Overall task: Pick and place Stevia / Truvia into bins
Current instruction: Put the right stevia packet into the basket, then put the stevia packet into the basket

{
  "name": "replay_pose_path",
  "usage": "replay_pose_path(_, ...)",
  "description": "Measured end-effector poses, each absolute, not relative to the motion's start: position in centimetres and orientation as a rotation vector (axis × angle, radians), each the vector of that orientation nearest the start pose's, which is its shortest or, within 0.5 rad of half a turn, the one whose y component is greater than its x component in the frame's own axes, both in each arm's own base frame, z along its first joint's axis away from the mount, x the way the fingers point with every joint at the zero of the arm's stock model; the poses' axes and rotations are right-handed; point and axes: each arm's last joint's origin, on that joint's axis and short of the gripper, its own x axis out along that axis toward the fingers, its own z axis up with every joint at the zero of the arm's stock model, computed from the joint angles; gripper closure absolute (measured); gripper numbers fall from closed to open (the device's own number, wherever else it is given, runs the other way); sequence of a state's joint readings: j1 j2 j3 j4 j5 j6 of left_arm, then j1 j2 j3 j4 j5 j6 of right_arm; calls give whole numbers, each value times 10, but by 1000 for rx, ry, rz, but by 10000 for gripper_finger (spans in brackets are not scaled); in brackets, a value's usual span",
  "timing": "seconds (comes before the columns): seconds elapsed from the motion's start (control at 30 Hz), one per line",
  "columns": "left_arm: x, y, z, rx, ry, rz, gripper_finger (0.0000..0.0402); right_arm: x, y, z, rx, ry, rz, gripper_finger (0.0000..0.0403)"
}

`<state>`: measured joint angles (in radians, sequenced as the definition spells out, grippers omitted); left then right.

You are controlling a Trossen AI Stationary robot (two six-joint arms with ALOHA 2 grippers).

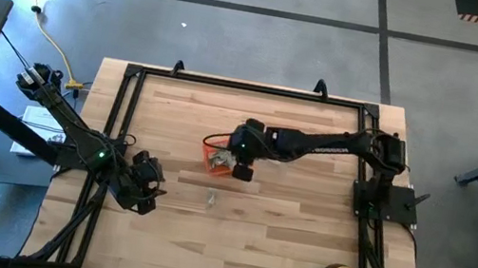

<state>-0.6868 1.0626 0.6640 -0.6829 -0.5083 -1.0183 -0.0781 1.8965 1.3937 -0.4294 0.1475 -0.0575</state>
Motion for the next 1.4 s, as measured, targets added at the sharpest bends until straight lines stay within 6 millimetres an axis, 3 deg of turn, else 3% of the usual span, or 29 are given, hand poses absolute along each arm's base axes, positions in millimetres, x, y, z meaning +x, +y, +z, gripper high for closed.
replay_pose_path(0.23,162,-107,217,-354,783,240,179,398,-20,213,-158,991,-220,226)
replay_pose_path(0.43,198,-98,215,-162,734,86,179,379,10,237,-233,1026,-116,179)
replay_pose_path(0.63,237,-88,193,150,747,-174,179,340,36,245,-301,1270,-58,171)
replay_pose_path(0.9,281,-80,172,485,814,-435,179,311,73,265,-305,1259,-157,171)
replay_pose_path(1.1,306,-60,163,563,877,-468,179,292,93,269,-326,1288,-244,171)
replay_pose_path(1.4,317,-42,147,590,953,-561,190,284,104,269,-287,1279,-310,171)
